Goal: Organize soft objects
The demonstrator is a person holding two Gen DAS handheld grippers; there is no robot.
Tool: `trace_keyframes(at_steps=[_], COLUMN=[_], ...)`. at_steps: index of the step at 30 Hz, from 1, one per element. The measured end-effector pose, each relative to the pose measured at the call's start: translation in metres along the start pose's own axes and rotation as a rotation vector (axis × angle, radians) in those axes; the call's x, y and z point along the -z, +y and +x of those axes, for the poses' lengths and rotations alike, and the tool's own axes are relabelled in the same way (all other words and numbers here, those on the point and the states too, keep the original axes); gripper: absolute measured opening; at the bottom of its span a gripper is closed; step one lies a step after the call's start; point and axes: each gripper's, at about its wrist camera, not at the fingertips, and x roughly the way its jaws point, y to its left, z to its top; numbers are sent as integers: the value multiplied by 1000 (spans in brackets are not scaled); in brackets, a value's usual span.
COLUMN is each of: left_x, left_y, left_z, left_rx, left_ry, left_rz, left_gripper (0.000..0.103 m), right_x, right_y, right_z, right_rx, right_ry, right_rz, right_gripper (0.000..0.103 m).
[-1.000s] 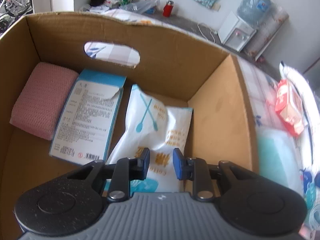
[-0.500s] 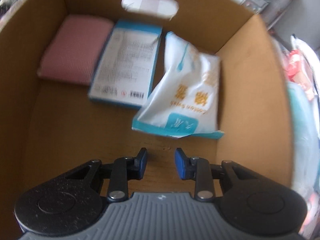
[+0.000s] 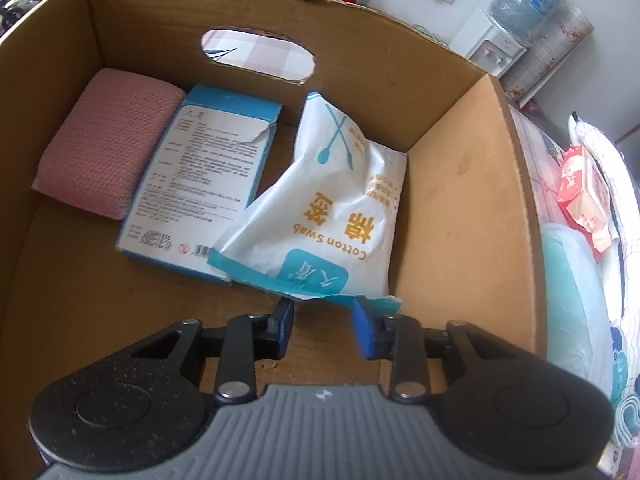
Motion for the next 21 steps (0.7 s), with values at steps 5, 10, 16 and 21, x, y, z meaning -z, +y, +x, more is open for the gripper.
trace_keyframes(at_steps=[5,10,16,21], left_x=[5,16,35,66], left_y=[7,16,5,-37], left_z=[-30,-74,-131,-167], left_rx=[-29,-50,-27,90], left_ry=[-33,-98,-276,-372], left_rz=[-66,-115,-78,30], left_gripper=[87,89,89,93], right_x=[9,17,24,24], right_y=[-6,-10,-15,-28], right_z=[-2,-5,-29,-72], right_rx=[23,17,17,33], right_ry=[2,6,-34,-104], right_rz=[-5,3,-26,-49], right_gripper=[42,52,54,58])
